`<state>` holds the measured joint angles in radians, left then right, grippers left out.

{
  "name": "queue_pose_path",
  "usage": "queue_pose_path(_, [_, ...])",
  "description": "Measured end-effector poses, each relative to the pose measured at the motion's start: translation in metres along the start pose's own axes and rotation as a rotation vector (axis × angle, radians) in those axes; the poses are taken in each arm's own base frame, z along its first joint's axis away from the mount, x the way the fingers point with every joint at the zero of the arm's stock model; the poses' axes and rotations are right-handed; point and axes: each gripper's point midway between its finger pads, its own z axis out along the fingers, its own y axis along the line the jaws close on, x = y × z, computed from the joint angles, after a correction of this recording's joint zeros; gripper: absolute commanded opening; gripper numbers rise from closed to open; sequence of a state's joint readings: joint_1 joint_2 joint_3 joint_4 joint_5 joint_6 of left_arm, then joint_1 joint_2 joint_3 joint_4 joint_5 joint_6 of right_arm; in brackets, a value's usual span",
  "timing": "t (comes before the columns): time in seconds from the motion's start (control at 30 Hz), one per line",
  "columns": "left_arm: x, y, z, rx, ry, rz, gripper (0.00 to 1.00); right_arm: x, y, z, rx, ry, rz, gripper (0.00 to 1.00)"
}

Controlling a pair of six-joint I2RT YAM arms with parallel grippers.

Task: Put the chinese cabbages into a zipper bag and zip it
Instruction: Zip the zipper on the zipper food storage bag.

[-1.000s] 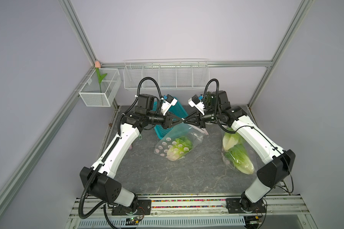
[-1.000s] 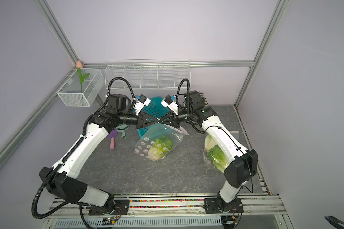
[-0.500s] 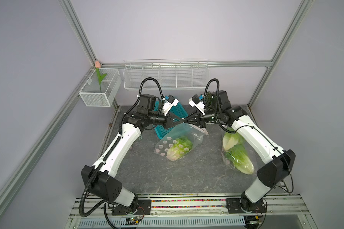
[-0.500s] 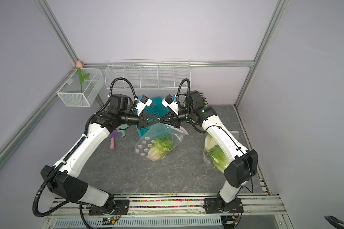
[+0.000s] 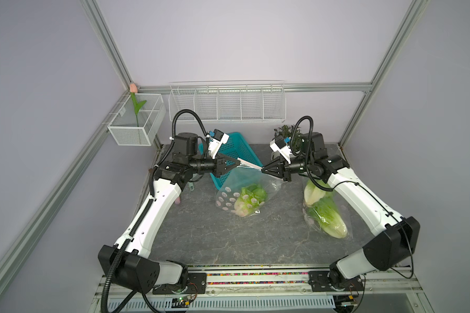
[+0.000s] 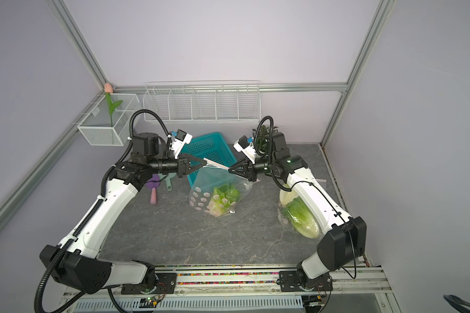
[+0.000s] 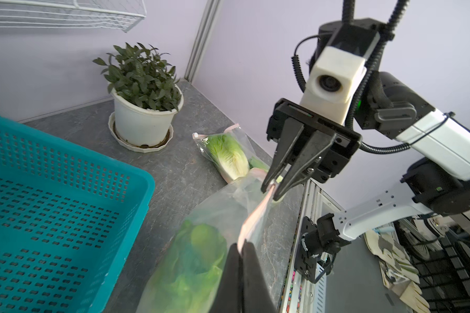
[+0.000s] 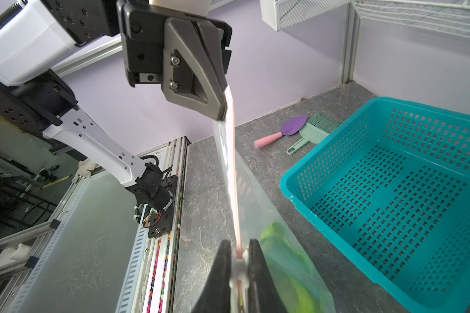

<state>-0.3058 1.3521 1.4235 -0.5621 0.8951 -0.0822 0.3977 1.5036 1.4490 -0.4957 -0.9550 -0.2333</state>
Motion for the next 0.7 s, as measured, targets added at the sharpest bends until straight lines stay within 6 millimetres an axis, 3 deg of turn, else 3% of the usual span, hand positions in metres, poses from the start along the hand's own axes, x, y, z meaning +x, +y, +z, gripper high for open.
queue_pose_path(0.27, [0.014,0.033,-0.028,-0.148,-0.046,-0.106,0.00,0.038,-0.012,-0.024,0.109,0.020,0.100,0.07])
queue_pose_path(0.5, [0.023,0.055,-0.033,-0.244,-0.051,-0.152,0.00,0.057,-0.025,-0.040,0.211,0.070,0.173,0.07])
queue_pose_path(0.7, [0.018,0.055,-0.027,-0.222,-0.074,-0.176,0.00,0.063,-0.020,-0.044,0.221,0.092,0.209,0.07])
